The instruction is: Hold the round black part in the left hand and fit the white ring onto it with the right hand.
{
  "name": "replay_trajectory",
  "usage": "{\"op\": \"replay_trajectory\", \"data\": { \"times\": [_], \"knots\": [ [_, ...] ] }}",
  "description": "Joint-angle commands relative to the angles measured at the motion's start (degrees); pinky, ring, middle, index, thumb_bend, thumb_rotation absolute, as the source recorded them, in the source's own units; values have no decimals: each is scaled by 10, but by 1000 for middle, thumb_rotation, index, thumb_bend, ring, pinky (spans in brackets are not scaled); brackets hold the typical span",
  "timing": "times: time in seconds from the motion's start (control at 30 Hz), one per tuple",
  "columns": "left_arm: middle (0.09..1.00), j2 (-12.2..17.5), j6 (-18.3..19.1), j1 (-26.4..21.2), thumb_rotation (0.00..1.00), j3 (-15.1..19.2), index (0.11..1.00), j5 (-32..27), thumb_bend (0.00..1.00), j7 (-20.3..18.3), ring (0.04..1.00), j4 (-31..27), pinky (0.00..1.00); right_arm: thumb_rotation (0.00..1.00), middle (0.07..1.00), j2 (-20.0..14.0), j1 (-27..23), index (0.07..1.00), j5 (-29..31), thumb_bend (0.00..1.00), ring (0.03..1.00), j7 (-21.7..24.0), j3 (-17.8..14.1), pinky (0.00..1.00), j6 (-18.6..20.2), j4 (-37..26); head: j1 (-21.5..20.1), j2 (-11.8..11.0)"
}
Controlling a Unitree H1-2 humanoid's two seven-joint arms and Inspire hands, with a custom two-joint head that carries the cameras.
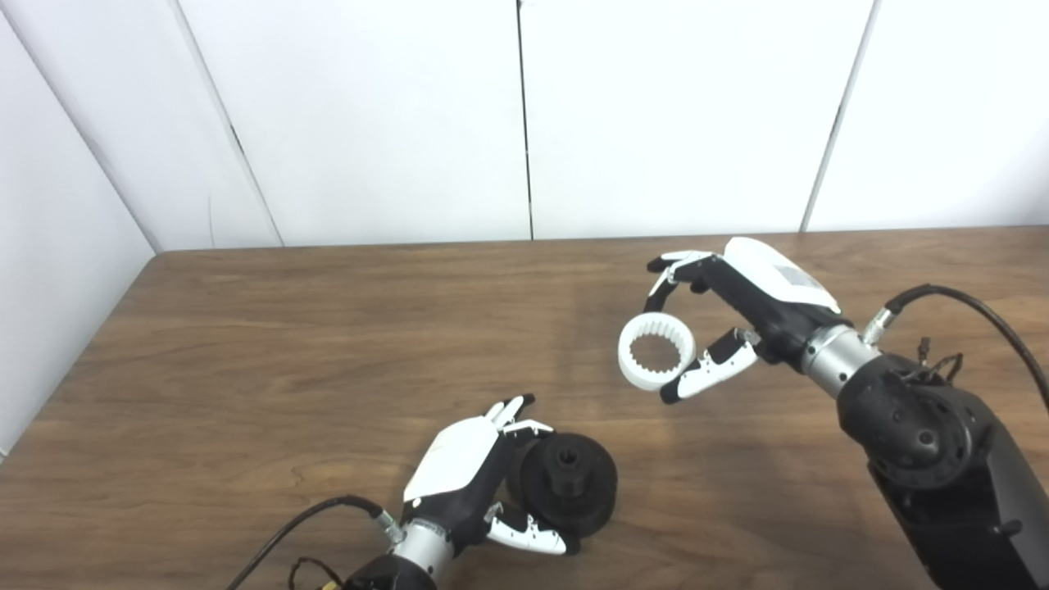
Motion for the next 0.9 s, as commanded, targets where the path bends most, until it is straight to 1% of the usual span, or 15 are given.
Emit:
{"op": "replay_trajectory", "data": {
  "times": [0.0,0.23,0.47,0.87],
  "knots": [
    [1000,0,4,0,207,-6,718,-7,875,-14,1000,18,964,150,848,1,-17,492,-6,524,886,0,-1,750,-6,-28,1,0],
    [1000,0,9,-2,204,-5,720,-4,877,-16,1000,18,971,151,848,19,-11,493,-20,523,888,10,13,757,1,-38,2,-1],
    [1000,0,12,-4,207,-11,718,3,877,-17,1000,18,964,151,854,37,-8,493,-30,523,898,18,31,788,-5,-40,1,-1],
    [1000,-2,6,-3,204,-9,718,-5,882,-10,1000,23,967,156,854,64,5,493,-42,522,899,8,58,791,-17,-17,2,-4]
  ]
}}
